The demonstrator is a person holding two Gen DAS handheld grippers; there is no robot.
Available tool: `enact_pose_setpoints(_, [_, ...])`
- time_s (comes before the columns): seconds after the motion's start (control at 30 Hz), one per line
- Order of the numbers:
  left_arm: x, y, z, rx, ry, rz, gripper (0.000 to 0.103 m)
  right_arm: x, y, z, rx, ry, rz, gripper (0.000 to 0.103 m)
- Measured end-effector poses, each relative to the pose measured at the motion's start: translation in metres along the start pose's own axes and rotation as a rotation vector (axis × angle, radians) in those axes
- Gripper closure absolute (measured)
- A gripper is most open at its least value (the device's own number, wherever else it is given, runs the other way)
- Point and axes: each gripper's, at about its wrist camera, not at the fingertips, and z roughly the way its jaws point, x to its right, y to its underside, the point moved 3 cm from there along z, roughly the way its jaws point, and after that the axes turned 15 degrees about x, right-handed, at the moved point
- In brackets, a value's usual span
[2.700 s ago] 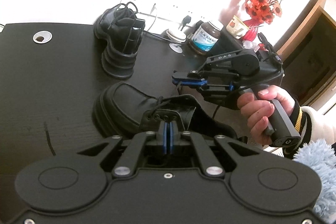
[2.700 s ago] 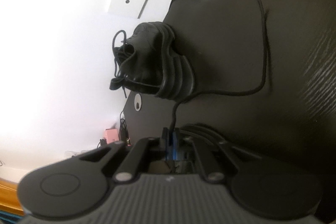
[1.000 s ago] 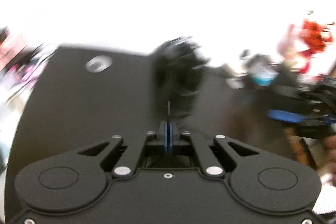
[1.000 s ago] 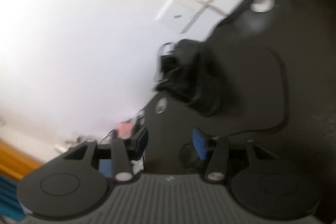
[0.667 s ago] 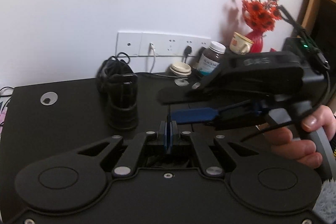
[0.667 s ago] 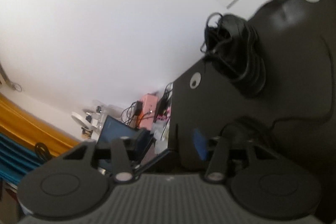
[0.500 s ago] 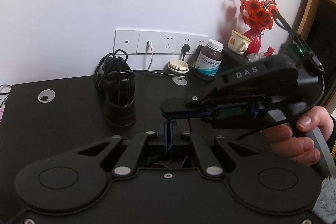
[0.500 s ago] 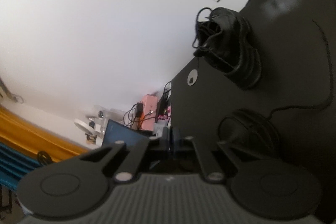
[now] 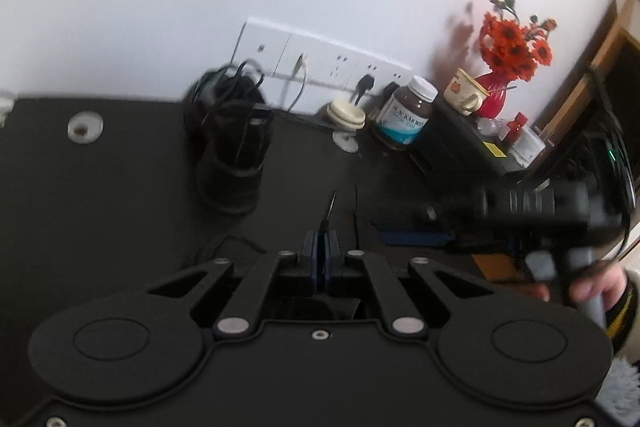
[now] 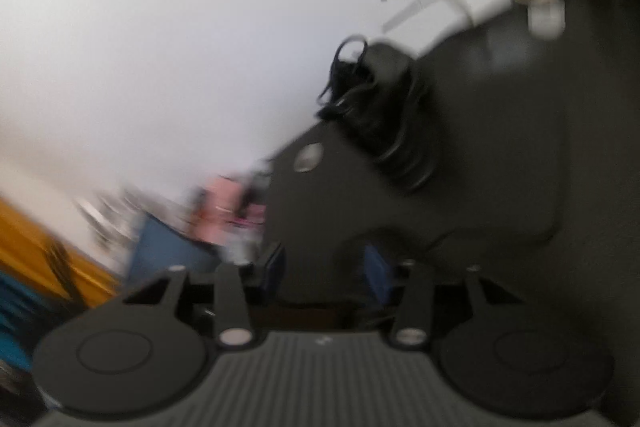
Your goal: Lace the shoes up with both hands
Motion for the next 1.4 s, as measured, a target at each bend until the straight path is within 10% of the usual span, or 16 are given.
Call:
enact_pose_setpoints(0.27, [-0.005, 0.018, 0.021, -0.126, 0.042, -0.001, 0.100, -0.012, 0.031, 0.009, -0.093, 0.068, -0.354, 0.060])
enact_pose_setpoints(0.37, [-0.001, 0.022, 0.030, -0.155, 0.059, 0.017, 0.100, 0.003, 0.026, 0.012, -0.094, 0.046, -0.196, 0.080])
enact_pose_setpoints(0.6, [0.001, 0.022, 0.058, -0.272, 0.094, 0.006, 0.100, 0.062, 0.019, 0.008, -0.095, 0.000, 0.355, 0.080])
enact_pose_setpoints(0.97, [-0.030, 0.027, 0.088, -0.417, 0.115, -0.286, 0.100, 0.072, 0.021, 0.008, -0.080, -0.006, 0.477, 0.080])
enact_pose_setpoints(1.4, [-0.034, 0.037, 0.095, -0.446, 0.129, -0.315, 0.100, 0.087, 0.025, 0.008, -0.070, 0.000, 0.637, 0.080])
